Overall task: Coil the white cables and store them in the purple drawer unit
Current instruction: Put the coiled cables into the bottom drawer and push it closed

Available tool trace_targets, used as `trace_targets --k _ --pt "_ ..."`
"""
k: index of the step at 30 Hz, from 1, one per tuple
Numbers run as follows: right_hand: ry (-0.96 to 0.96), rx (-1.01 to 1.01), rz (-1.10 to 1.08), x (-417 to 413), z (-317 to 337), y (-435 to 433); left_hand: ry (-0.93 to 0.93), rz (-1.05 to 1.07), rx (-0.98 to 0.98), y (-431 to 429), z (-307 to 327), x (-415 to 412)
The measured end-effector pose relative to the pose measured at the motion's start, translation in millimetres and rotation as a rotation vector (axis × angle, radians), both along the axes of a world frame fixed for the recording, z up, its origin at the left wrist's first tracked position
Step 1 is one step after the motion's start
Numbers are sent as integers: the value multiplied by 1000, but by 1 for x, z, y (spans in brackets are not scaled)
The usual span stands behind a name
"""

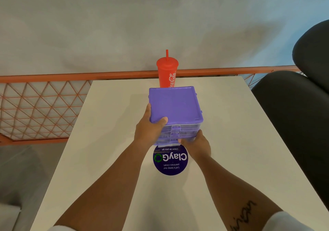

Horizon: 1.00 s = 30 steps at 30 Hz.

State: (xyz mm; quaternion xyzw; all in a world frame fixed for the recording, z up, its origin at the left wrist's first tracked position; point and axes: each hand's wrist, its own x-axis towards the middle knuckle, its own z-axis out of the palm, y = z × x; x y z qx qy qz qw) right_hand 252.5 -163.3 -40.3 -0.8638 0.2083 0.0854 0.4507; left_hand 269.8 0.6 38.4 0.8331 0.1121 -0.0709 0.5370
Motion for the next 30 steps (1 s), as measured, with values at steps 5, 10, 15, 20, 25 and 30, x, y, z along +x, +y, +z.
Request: trace_targets --k 5,10,15,20,25,30 --pt "58 -23 159 5 3 -5 8 12 14 8 3 7" --pt "100 72 184 13 9 2 23 16 19 15 5 17" --pt "112 251 187 17 13 4 19 14 30 16 6 22" --pt "124 358 159 18 12 3 21 19 25 15 4 23" --pt "146 337 151 20 8 1 22 10 -6 15 4 24" --pt "189 274 175 20 18 -7 41 -32 -51 12 8 24"
